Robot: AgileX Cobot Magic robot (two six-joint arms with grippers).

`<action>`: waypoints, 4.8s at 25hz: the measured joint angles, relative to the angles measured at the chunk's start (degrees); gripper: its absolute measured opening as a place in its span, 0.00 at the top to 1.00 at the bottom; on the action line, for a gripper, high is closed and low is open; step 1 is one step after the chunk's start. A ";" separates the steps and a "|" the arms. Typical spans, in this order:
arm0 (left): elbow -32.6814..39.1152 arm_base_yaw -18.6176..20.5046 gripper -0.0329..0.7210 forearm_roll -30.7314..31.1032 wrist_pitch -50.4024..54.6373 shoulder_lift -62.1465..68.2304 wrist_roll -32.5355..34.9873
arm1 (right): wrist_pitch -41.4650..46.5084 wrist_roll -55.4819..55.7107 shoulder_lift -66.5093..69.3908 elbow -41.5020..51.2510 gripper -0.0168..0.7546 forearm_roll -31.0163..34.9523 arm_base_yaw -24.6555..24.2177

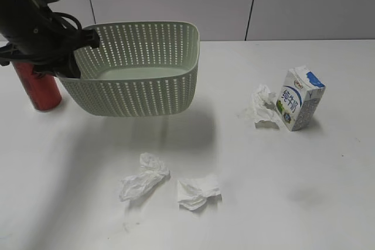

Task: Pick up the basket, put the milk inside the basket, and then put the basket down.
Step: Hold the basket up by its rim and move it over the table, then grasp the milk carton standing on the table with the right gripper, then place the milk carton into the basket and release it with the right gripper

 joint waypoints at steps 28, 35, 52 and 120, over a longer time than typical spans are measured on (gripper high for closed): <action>0.00 0.00 0.96 -1.04 -0.18 0.00 -0.05 | -19.73 -9.53 82.47 -26.26 0.11 3.24 7.29; 0.00 0.00 0.96 -1.04 -0.13 0.00 -0.05 | -24.76 -9.53 90.94 -27.68 0.11 4.57 7.29; 0.00 0.00 0.96 -0.85 -0.07 0.00 -0.05 | -26.57 -11.07 96.05 -27.80 0.53 7.18 7.29; 0.00 0.00 0.96 -0.10 -0.18 0.13 0.22 | 23.49 -4.83 91.40 -74.37 0.15 -5.52 22.23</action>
